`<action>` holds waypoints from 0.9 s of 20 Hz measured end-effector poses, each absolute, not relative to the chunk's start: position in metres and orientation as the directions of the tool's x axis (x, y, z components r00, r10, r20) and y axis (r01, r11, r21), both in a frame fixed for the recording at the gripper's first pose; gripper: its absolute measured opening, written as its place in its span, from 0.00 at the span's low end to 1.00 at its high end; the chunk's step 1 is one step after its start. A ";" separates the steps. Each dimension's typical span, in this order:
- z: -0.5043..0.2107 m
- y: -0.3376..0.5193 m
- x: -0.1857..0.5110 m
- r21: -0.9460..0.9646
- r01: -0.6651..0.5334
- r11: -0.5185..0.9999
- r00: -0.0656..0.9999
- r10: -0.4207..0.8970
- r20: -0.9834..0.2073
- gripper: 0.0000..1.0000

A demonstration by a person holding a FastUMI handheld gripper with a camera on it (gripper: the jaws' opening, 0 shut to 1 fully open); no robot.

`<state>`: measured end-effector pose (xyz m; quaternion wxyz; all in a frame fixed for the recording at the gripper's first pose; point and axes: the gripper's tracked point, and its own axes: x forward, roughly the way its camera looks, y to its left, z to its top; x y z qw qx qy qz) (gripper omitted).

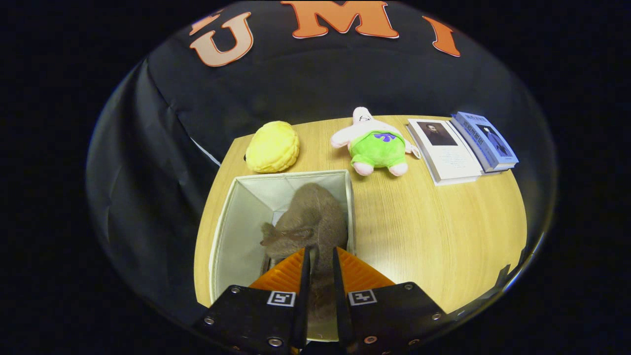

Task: Open the storage box then place both shoes into the box .Put the left shoe in first, then the right shoe, with the right side of both shoes facing outward in a uniform manner.

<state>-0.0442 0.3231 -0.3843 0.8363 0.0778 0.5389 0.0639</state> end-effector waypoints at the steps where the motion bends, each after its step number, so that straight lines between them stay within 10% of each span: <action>1: -0.378 0.321 -0.042 0.209 -0.027 0.978 0.421 0.201 -0.885 0.27; 18: -0.249 0.204 0.004 0.243 -0.105 0.964 0.731 0.240 -0.639 0.79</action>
